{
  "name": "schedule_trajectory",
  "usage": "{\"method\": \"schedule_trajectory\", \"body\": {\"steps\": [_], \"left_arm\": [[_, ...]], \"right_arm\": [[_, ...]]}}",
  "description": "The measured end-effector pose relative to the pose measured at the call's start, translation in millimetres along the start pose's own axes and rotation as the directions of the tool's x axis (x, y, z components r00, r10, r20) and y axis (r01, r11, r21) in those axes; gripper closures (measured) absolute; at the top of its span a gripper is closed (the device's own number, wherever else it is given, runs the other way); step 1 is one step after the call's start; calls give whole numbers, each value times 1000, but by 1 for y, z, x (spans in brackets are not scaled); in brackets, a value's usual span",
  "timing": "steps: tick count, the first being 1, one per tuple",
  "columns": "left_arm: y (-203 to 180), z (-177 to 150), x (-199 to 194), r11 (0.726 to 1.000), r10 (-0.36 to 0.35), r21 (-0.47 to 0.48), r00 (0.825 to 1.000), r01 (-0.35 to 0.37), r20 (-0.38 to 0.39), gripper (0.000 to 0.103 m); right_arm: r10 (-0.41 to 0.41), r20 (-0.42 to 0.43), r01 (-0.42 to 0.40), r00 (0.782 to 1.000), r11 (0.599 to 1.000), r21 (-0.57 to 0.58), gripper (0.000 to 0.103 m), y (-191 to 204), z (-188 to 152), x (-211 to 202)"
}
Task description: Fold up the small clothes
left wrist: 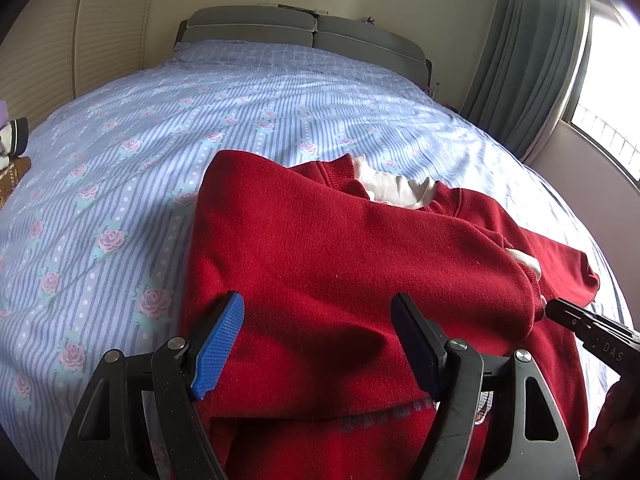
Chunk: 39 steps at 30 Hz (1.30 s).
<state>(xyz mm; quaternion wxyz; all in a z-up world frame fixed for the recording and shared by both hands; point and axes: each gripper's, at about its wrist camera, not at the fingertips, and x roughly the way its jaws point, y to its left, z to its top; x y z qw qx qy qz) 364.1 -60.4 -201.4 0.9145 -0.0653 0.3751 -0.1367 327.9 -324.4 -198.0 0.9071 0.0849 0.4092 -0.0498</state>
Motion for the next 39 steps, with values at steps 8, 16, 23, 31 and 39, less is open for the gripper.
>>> {"method": "schedule_trajectory", "body": {"steps": [8, 16, 23, 31, 39], "left_arm": [[1, 0, 0, 1000, -8, -5, 1000, 8, -1, 22], [-4, -4, 9, 995, 50, 84, 998, -46, -39, 22], [-14, 0, -8, 994, 69, 81, 997, -67, -19, 17], [-66, -4, -24, 998, 11, 60, 1000, -10, -13, 12], [-191, 3, -5, 986, -38, 165, 999, 38, -6, 12]], "right_arm": [[57, 94, -45, 994, 991, -126, 60, 45, 23, -6], [0, 3, 0, 1000, 990, -142, 60, 51, 2, 33], [34, 43, -29, 999, 993, -114, 57, 44, 6, 8], [-58, 140, 64, 988, 997, -35, 37, -42, 5, -65], [-250, 161, 214, 955, 953, 213, 37, -188, 11, -101]]}}
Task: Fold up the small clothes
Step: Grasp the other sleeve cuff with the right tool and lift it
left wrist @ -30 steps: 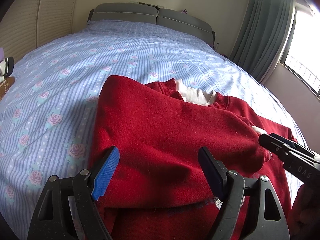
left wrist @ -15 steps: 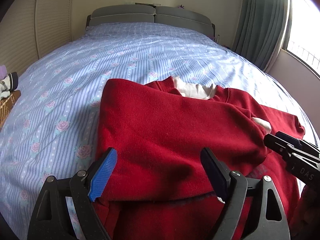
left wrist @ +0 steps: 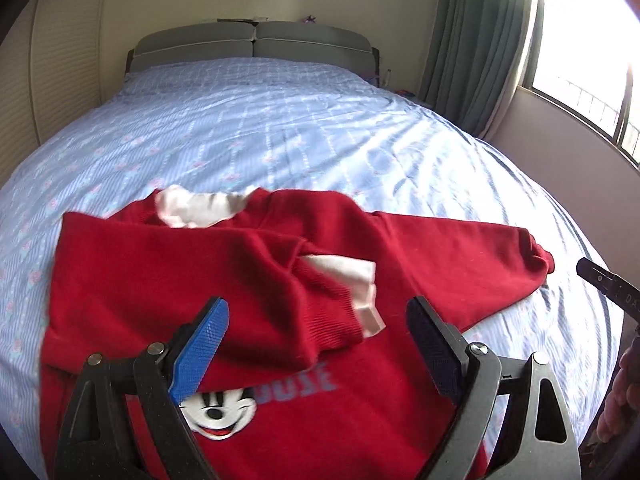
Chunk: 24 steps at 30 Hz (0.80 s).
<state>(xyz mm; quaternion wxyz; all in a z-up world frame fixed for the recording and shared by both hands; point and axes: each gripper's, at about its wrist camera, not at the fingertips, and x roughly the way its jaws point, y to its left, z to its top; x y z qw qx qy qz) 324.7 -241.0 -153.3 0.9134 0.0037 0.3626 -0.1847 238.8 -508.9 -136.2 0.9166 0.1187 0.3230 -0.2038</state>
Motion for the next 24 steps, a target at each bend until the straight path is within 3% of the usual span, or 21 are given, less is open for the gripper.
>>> {"method": "schedule_trajectory", "body": {"steps": [4, 12, 18, 24], "left_arm": [[-43, 17, 11, 999, 7, 45, 1000, -9, 26, 12], [-88, 34, 35, 996, 24, 82, 999, -26, 21, 12], [-108, 32, 44, 993, 29, 118, 999, -32, 28, 12], [-113, 34, 54, 992, 30, 118, 999, -32, 17, 12]], "right_arm": [[-4, -25, 7, 1000, 992, 124, 37, -50, 6, 20], [86, -69, -62, 994, 953, 295, 39, -90, 8, 76], [174, -79, -119, 982, 883, 455, 43, -112, 5, 114], [267, -69, -182, 961, 802, 568, 59, -128, 2, 142]]}}
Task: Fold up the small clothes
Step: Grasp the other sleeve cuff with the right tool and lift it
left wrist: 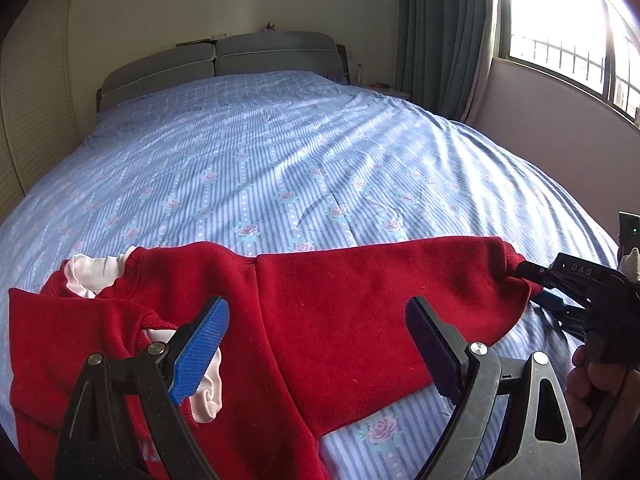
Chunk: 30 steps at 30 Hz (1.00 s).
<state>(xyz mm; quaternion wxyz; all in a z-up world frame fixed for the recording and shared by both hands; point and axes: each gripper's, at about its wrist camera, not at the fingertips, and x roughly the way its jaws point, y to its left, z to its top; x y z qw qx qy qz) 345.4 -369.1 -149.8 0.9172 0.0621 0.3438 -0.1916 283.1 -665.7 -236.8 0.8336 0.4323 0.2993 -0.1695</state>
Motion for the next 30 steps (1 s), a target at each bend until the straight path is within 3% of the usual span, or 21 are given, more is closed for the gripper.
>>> {"method": "schedule_trajectory", "body": {"steps": [3, 4, 11, 17, 24, 30], "left_arm": [[2, 2, 2, 1000, 5, -8, 1000, -5, -8, 12], [4, 3, 1, 1000, 6, -12, 1000, -6, -9, 12], [34, 7, -19, 998, 34, -51, 999, -34, -11, 12], [95, 10, -60, 989, 84, -121, 996, -83, 6, 12], [187, 4, -119, 967, 170, -201, 985, -159, 39, 12], [264, -16, -156, 939, 244, -259, 969, -227, 36, 12]], "right_arm": [[15, -3, -15, 1000, 999, 35, 82, -4, 4, 7], [21, -1, -21, 1000, 999, 40, 84, -3, 6, 5], [-10, 83, 16, 997, 997, -78, 88, 38, 4, -33], [29, 172, 11, 985, 974, -227, 89, 115, -6, -76], [124, 251, 7, 960, 886, -464, 90, 237, -63, -120], [181, 221, -5, 958, 785, -620, 90, 319, -145, -117]]}}
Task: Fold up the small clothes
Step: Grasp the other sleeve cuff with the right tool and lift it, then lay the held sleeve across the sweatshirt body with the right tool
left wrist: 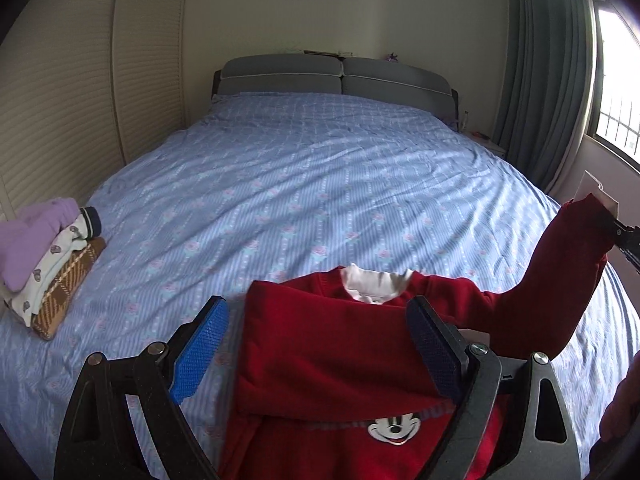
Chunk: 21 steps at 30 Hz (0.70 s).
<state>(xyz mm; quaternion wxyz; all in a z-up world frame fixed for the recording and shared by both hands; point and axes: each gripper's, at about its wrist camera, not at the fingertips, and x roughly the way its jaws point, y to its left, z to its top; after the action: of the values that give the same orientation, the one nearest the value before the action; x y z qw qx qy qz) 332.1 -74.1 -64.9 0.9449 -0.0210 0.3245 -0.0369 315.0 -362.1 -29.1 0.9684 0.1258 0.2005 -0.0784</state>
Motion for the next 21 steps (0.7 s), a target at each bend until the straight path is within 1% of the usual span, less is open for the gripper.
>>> {"method": "schedule_trajectory", "body": {"steps": [3, 6, 12, 15, 21], "left_arm": [[39, -4, -3, 999, 33, -33, 999, -33, -4, 12], [73, -9, 0, 996, 59, -61, 998, -61, -22, 12], [117, -24, 8, 991, 95, -91, 994, -99, -47, 12], [131, -31, 12, 989, 99, -103, 993, -105, -63, 12], [148, -39, 21, 986, 103, -125, 991, -112, -81, 12]], "right_arm": [[19, -24, -21, 1000, 997, -70, 90, 47, -20, 11], [36, -61, -44, 997, 989, -140, 90, 87, -49, 28], [50, -173, -93, 984, 964, -250, 90, 152, -109, 64], [51, -203, -109, 978, 951, -288, 90, 175, -129, 74], [55, -244, -135, 968, 937, -322, 90, 198, -152, 84]]}}
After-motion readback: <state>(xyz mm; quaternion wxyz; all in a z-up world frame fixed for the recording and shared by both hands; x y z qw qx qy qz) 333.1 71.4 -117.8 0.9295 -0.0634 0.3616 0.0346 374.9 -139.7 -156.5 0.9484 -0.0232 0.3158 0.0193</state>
